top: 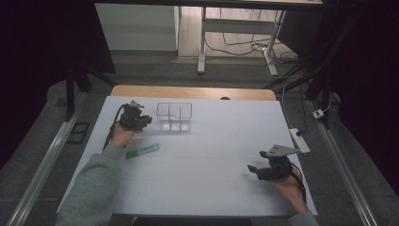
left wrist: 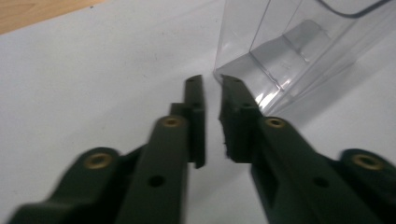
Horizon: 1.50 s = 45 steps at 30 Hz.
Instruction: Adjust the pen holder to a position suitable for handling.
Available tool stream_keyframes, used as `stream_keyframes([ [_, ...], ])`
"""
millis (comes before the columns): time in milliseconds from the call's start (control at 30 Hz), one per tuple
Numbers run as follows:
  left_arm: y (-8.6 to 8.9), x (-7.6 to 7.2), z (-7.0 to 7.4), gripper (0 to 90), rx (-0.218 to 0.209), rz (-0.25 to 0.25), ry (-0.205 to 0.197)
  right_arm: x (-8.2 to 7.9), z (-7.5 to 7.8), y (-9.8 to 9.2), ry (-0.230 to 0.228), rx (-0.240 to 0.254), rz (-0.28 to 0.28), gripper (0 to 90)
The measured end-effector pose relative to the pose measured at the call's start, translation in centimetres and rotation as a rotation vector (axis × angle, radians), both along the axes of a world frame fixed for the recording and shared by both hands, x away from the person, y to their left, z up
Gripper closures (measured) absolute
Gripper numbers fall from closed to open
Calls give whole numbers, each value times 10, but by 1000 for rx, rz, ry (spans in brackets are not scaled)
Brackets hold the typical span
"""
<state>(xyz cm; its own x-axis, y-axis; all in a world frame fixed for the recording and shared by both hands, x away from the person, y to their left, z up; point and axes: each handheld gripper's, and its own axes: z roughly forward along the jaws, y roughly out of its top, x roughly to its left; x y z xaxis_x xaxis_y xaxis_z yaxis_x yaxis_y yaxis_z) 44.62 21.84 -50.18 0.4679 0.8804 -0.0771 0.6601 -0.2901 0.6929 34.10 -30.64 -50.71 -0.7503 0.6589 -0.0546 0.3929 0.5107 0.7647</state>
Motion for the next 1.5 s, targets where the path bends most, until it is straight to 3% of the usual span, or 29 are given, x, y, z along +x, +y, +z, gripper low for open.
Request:
stream_keyframes([
  [67,0,3,-1,887,-9,3,12,0,0,0,2,0,0,214],
  [400,-11,18,-5,891,-65,-2,41,1,-1,1,0,4,3,219],
  [700,-15,22,-6,890,-94,-4,47,1,-2,1,6,2,2,219],
  [1200,-19,24,-6,891,-74,-9,53,2,-3,0,10,-6,-4,220],
  [1500,-35,26,-5,891,-81,-34,51,2,-3,1,17,-5,4,222],
])
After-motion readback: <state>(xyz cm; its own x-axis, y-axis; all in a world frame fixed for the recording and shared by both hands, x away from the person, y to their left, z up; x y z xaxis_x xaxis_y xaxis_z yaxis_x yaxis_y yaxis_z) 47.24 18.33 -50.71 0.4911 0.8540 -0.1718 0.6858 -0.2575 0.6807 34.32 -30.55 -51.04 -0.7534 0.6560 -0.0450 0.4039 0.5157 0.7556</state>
